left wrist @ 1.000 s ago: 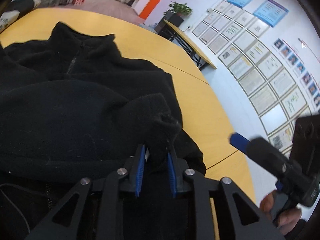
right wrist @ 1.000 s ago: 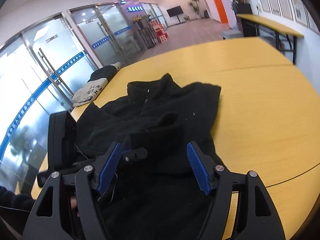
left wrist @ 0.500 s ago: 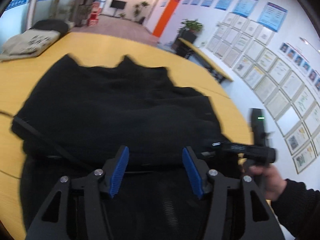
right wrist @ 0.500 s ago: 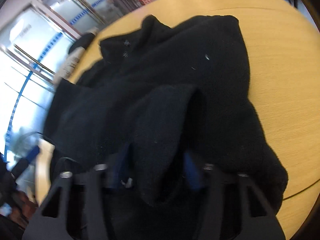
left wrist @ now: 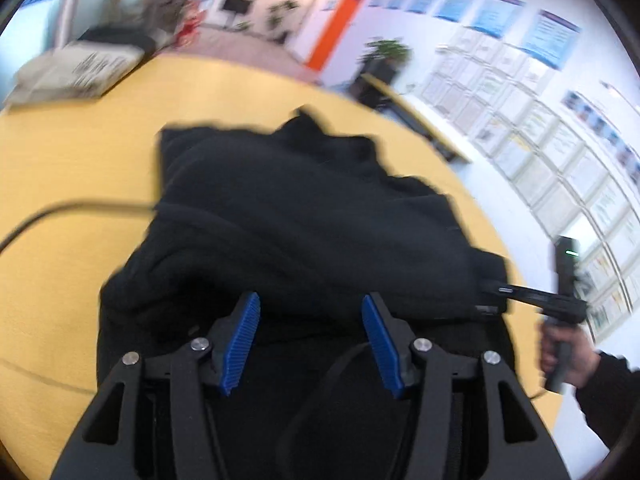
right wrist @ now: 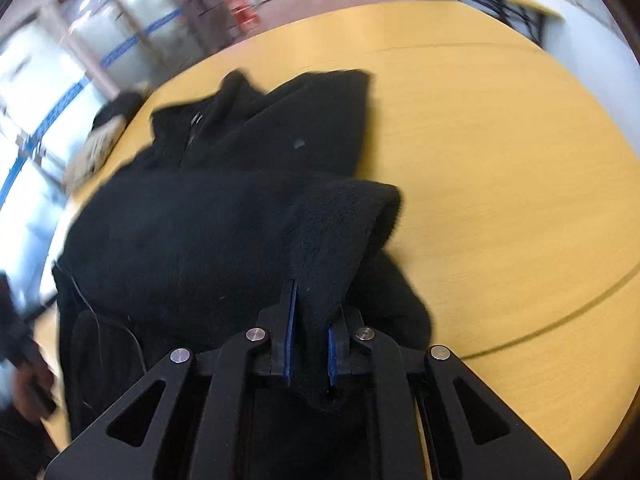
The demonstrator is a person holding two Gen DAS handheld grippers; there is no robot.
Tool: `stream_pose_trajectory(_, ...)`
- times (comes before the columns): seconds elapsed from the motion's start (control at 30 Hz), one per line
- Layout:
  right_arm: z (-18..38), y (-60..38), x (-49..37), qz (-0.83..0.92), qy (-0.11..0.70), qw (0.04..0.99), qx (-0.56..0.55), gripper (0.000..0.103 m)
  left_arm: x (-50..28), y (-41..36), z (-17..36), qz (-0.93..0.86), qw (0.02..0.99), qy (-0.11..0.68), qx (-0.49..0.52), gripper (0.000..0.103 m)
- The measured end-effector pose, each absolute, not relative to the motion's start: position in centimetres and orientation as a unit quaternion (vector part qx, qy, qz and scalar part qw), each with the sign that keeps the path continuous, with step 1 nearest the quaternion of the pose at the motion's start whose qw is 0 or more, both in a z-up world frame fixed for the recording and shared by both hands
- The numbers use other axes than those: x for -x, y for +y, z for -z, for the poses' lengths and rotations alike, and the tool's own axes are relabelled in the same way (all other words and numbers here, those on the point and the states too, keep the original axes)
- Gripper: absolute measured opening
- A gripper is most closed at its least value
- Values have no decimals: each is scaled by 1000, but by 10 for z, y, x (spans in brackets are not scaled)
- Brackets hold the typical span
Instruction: Fold clothes
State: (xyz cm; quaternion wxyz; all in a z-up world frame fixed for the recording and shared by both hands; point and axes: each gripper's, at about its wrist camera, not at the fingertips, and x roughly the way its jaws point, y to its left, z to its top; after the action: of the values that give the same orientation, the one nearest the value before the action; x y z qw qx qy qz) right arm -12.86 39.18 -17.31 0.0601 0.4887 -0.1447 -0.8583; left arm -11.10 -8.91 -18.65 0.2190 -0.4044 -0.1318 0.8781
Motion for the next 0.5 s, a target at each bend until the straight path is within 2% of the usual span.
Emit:
stream_pose_trajectory(0.07,170,385,132,863,-143,70,-480,12,108,-84,158,-889,238,-118,372,60)
stream_pose_trajectory(0.17,167,382,120,871,-140,87,-462,12,126,-87,143,-904,220,-91,354,80)
stream_pose_trajectory(0.2,166,380,117,874,-132,91,-459,12,135,-90,146,-906,210,-82,359,81)
stream_pose_trajectory(0.27,169,382,114,871,-118,78,-470,14,155,-96,168,-890,193,-74,406,78)
stream_pose_trajectory(0.37,178,390,111,859,-116,53,-496,20,161,-105,211,-860,180,-64,472,66)
stream_pose_trajectory(0.43,170,394,103,860,-103,41,-498,31,146,-106,215,-866,185,-33,464,66)
stream_pose_trajectory(0.47,163,394,98,864,-87,26,-495,50,138,-107,214,-865,187,-22,466,66)
stream_pose_trajectory(0.5,153,394,92,871,-70,13,-486,60,132,-109,212,-861,189,-20,471,66)
